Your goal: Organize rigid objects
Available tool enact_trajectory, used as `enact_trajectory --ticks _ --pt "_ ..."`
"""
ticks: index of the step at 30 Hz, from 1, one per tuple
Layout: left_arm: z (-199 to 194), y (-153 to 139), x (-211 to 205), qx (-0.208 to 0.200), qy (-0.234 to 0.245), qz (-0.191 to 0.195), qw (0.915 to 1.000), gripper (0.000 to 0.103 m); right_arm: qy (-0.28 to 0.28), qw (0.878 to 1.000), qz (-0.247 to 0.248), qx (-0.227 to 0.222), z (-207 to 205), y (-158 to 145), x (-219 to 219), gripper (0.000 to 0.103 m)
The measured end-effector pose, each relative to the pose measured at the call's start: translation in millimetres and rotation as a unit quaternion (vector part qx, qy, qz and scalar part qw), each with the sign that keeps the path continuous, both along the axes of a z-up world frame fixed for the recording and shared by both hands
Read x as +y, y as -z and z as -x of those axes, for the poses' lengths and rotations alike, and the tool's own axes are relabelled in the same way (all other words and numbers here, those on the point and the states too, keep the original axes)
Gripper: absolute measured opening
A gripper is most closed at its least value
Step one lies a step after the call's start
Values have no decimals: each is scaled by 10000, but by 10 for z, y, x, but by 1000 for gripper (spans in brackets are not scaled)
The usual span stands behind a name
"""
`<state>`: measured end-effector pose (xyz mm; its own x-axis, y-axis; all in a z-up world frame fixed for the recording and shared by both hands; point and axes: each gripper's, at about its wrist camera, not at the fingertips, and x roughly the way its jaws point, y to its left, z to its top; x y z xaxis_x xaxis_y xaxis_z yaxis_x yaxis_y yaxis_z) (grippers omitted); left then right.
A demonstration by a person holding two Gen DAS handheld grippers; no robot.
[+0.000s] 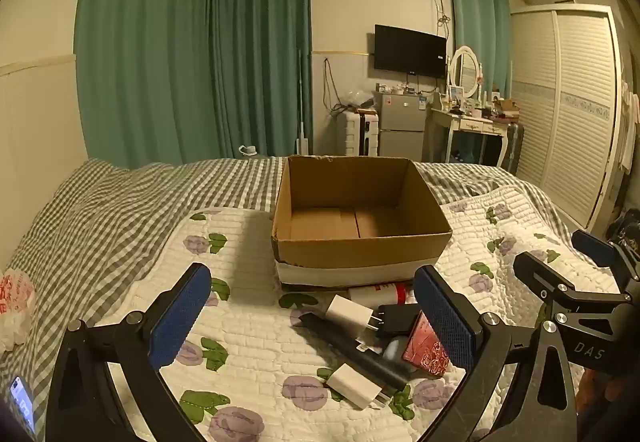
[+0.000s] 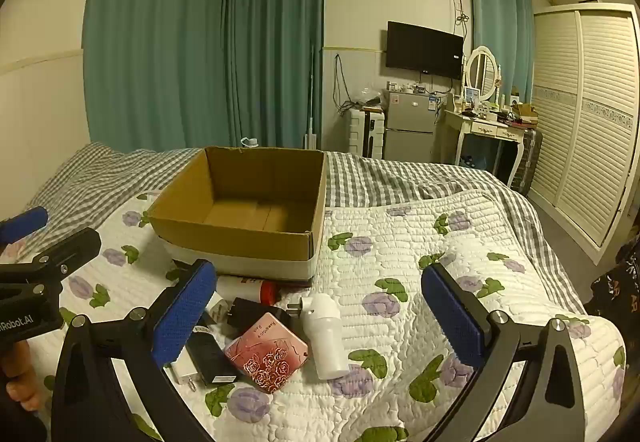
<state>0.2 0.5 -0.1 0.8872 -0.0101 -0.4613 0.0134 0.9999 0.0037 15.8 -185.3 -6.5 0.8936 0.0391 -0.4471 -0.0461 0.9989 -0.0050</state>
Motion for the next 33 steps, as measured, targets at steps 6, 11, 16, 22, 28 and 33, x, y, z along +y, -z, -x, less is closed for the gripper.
enact_trajectory --ticks 6,11,16,22,28,33 --pt "-37 5 14 22 37 -44 10000 103 -31 10000 16 -33 9 -9 2 103" --pt "-42 -5 -16 -33 12 -97 9999 103 -40 10000 41 -27 -20 46 0 103" --pt "-20 -15 -27 -69 7 -123 9999 103 -56 10000 9 -3 -9 19 16 103" --pt "4 -18 -20 -88 15 -109 9999 103 -57 10000 -44 10 -3 17 -9 103" --pt "6 -18 -25 -98 9 -118 9999 103 -84 10000 -30 24 -6 24 2 103" --pt "8 -20 -28 -102 10 -126 9999 103 -88 10000 -33 24 -9 27 9 103"
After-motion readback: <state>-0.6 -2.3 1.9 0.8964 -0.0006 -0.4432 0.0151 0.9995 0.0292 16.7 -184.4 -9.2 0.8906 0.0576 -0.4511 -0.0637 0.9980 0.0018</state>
